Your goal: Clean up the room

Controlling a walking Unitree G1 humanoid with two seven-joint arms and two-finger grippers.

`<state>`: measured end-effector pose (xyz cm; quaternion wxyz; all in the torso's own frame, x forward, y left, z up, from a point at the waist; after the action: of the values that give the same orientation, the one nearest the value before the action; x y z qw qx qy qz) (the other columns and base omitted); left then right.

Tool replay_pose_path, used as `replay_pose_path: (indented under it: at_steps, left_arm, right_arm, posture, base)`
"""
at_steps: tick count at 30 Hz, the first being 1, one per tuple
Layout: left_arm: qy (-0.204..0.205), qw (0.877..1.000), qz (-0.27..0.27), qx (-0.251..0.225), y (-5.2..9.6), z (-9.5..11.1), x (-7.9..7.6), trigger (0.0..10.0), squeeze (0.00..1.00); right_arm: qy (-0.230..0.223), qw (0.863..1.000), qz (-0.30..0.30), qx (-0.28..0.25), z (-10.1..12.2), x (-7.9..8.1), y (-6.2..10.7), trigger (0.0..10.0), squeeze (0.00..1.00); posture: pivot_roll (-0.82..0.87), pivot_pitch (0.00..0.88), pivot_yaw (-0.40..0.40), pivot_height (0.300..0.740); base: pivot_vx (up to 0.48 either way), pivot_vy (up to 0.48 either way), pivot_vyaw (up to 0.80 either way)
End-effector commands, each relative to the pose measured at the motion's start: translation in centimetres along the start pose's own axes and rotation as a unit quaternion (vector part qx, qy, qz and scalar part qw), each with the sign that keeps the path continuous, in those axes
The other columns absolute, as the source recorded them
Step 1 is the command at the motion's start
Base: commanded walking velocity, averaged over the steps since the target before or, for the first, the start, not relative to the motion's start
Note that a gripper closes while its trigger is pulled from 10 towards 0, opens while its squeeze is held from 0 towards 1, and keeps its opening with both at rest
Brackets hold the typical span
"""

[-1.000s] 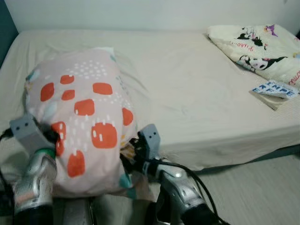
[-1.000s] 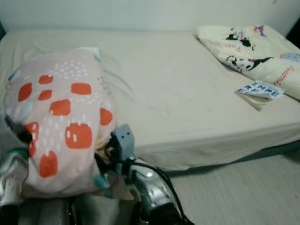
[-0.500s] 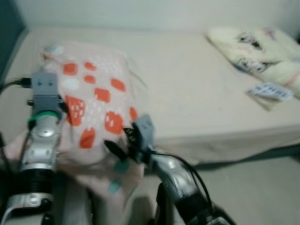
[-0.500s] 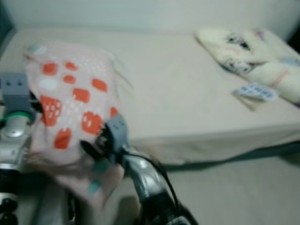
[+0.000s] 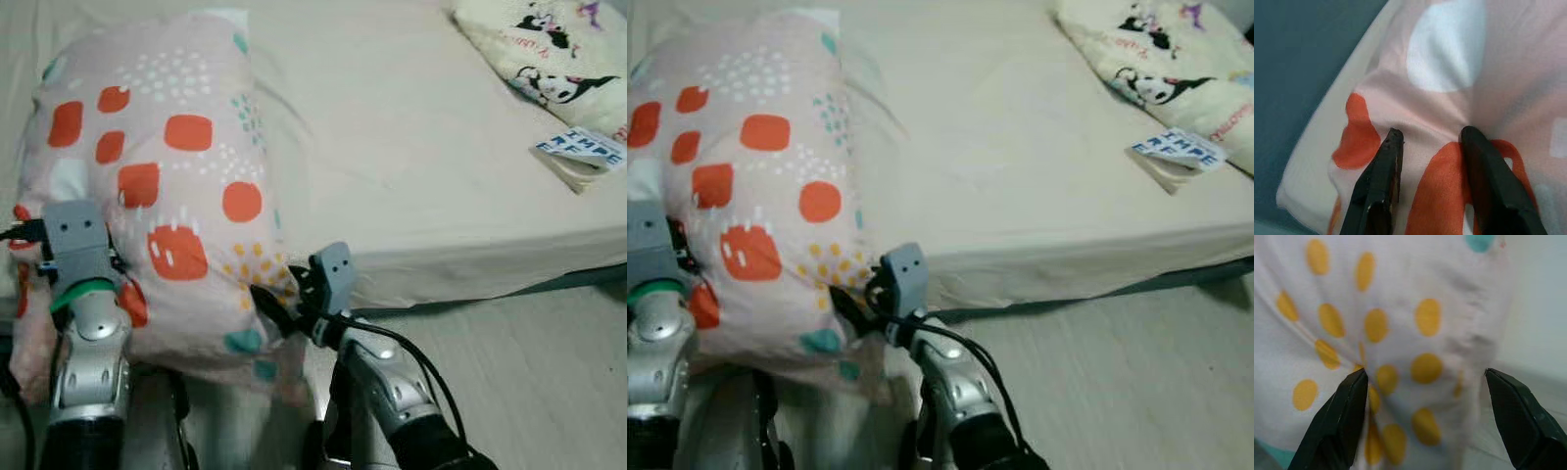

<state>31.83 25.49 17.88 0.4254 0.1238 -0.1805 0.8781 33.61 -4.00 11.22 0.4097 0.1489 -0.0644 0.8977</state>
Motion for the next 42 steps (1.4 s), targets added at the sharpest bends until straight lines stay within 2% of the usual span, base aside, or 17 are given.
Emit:
replay_pose_path:
  at_steps: [1,5,6,7,13,18,20,21,22,25,29,32,34,35,37,41,42]
  left_arm:
    - [-0.026,1.000,-0.014,0.000,0.7,-0.8,-0.2,10.0,0.00]
    - [-0.065,0.997,0.008,-0.050,0.9,0.4,1.2,10.0,0.00]
    - [-0.087,0.993,0.041,-0.065,1.1,0.9,3.0,10.0,0.00]
    - [-0.087,0.993,0.041,-0.065,1.1,0.9,3.0,10.0,0.00]
    - [-0.119,0.984,0.122,-0.059,1.6,0.8,8.1,10.0,0.00]
    - [-0.121,0.983,0.134,-0.047,2.0,0.2,9.8,10.0,0.00]
    - [-0.097,0.987,0.130,-0.022,2.2,-0.7,10.3,10.0,0.00]
    - [-0.005,0.994,0.104,0.046,2.6,-2.9,10.9,10.0,0.00]
    - [0.024,0.993,0.102,0.062,2.8,-3.6,11.2,10.0,0.00]
    - [0.052,0.989,0.111,0.088,2.9,-4.5,12.1,10.0,0.00]
    - [0.084,0.983,0.108,0.119,2.7,-5.7,12.6,10.0,0.00]
    - [0.113,0.976,0.041,0.182,2.4,-8.0,12.5,10.0,0.00]
    - [0.126,0.974,-0.041,0.183,2.0,-7.9,11.2,10.0,0.00]
    - [0.126,0.974,-0.041,0.183,2.0,-7.9,11.2,10.0,0.00]
    - [0.129,0.963,-0.138,0.191,2.2,-7.6,9.4,10.0,0.00]
    - [0.113,0.942,-0.257,0.182,2.7,-6.6,7.0,10.0,0.00]
    - [0.082,0.938,-0.291,0.171,2.7,-6.3,6.3,10.0,0.00]
  right_arm:
    - [-0.007,1.000,-0.021,0.007,-0.9,-0.7,0.8,10.0,0.00]
    - [-0.010,1.000,-0.025,-0.001,-0.7,-0.8,0.9,10.0,0.00]
    - [-0.006,1.000,-0.024,-0.014,-0.2,-0.8,1.0,10.0,0.00]
    - [-0.006,1.000,-0.024,-0.014,-0.2,-0.8,1.0,10.0,0.00]
    - [-0.016,0.995,-0.017,-0.095,4.4,-2.0,2.3,10.0,0.00]
    - [-0.042,0.989,-0.009,-0.138,7.0,-2.8,3.6,10.0,0.00]
    - [-0.050,0.987,-0.019,-0.153,7.7,-3.4,4.1,10.0,0.00]
    - [-0.049,0.981,-0.075,-0.171,8.3,-5.2,5.2,10.0,0.00]
    - [-0.043,0.979,-0.114,-0.161,7.8,-6.3,5.4,10.0,0.00]
    - [-0.020,0.979,-0.167,-0.113,5.7,-7.4,5.5,10.0,0.00]
    - [0.004,0.981,-0.184,-0.066,3.7,-7.5,5.2,10.0,0.00]
    - [0.028,0.987,-0.160,-0.018,0.9,-5.4,3.4,10.0,0.00]
    - [0.031,0.990,-0.137,-0.004,0.3,-4.1,2.2,10.0,0.00]
    - [0.031,0.990,-0.137,-0.004,0.3,-4.1,2.2,10.0,0.00]
    - [0.039,0.992,-0.114,0.018,-0.5,-2.8,0.9,10.0,0.00]
    - [0.044,0.996,-0.077,0.031,-0.7,-0.3,-1.5,10.0,0.00]
    - [0.045,0.997,-0.060,0.035,-0.7,0.8,-2.5,10.0,0.00]
  posture:
    - [0.03,0.212,-0.098,0.525]
    - [0.03,0.212,-0.097,0.525]
    - [0.04,0.215,-0.092,0.525]
    - [0.04,0.215,-0.092,0.525]
    - [0.06,0.224,-0.097,0.525]
    - [0.07,0.229,-0.098,0.525]
    - [0.07,0.231,-0.097,0.525]
    - [0.07,0.231,-0.097,0.525]
    - [0.07,0.233,-0.097,0.525]
    - [0.07,0.236,-0.097,0.525]
    - [0.08,0.238,-0.095,0.525]
    - [0.08,0.245,-0.092,0.525]
    - [0.08,0.249,-0.091,0.525]
    - [0.08,0.249,-0.091,0.525]
    - [0.08,0.251,-0.090,0.525]
    - [0.08,0.263,-0.095,0.525]
    - [0.09,0.269,-0.104,0.525]
  base:
    - [0.000,0.000,0.00]
    - [0.000,0.000,0.00]
    - [0.000,0.000,0.00]
    - [0.000,0.000,0.00]
    - [0.000,0.000,0.00]
    - [0.000,0.000,0.00]
    - [0.000,0.000,0.00]
    - [0.000,0.000,0.00]
    - [0.000,0.000,0.00]
    - [0.000,0.000,0.00]
    - [0.000,0.000,0.00]
    - [0.000,0.000,0.00]
    - [0.000,0.000,0.00]
    - [0.000,0.000,0.00]
    - [0.000,0.000,0.00]
    - [0.000,0.000,0.00]
    - [0.000,0.000,0.00]
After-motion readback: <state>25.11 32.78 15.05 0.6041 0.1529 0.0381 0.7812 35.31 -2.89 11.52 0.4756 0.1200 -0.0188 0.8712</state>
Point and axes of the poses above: a point about 5 cm out from each wrist's last joint towards the gripper, its own y axis pointing back from the gripper into the wrist, its own z axis along the axis of the wrist's last joint, x = y × z, the point moved 2 cm from there along -y, pointing out of the wrist towards the gripper, and after that the axes turned 12 degrees about -y, right-handed, at the moved point
